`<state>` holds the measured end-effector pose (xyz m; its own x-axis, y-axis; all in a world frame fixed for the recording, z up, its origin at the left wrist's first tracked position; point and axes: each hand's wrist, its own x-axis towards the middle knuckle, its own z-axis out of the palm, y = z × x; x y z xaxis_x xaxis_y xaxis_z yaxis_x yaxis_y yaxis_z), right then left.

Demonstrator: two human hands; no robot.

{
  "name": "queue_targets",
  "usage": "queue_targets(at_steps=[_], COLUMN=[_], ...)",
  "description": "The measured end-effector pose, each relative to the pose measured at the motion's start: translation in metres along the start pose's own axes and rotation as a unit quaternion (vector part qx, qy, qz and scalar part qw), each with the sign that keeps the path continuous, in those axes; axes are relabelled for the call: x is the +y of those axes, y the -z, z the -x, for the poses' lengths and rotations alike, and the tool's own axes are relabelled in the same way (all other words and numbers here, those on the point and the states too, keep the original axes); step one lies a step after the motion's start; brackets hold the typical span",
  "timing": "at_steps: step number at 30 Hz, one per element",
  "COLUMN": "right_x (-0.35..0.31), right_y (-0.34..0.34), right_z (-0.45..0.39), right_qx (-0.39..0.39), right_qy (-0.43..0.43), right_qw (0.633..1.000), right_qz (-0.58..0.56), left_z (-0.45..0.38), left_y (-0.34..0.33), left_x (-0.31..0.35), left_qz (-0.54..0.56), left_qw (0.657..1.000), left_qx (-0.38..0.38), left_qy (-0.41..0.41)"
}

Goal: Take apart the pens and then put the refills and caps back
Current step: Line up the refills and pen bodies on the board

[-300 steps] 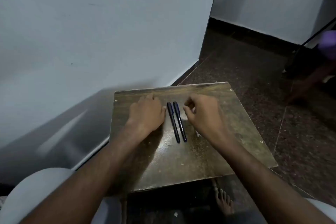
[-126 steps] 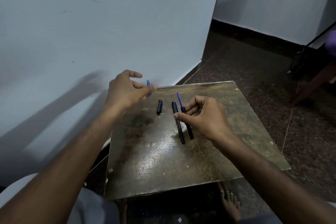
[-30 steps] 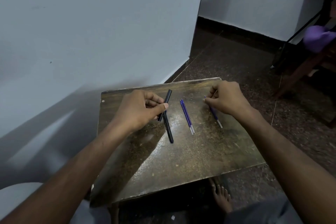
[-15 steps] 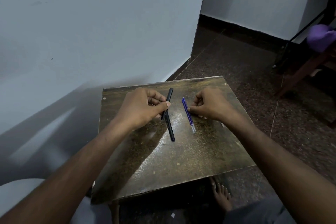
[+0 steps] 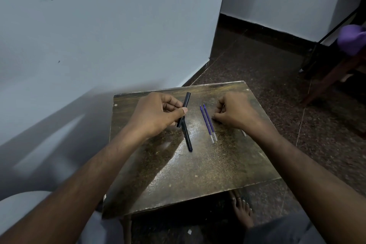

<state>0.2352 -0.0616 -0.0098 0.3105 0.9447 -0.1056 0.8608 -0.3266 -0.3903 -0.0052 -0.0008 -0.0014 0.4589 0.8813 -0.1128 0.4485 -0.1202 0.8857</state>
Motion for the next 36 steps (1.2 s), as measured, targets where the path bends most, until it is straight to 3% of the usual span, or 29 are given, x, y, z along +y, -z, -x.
queue_targets(at_steps=[16,27,36], right_x=[-0.001,0.000,-0.007], right_y=[-0.005,-0.001,0.000], right_z=[-0.001,0.001,0.003], right_qx=[0.001,0.038,0.005], right_qy=[-0.014,-0.006,-0.015], right_qw=[0.999,0.999,1.000], right_qz=[-0.037,0.032,0.024], left_z=[0.000,0.000,0.000], left_y=[0.003,0.001,0.001], left_x=[0.000,-0.003,-0.001], left_qz=[0.000,-0.001,-0.014], left_qw=[1.000,1.000,1.000], left_qx=[-0.004,0.000,0.006], left_qy=[-0.011,-0.010,-0.014])
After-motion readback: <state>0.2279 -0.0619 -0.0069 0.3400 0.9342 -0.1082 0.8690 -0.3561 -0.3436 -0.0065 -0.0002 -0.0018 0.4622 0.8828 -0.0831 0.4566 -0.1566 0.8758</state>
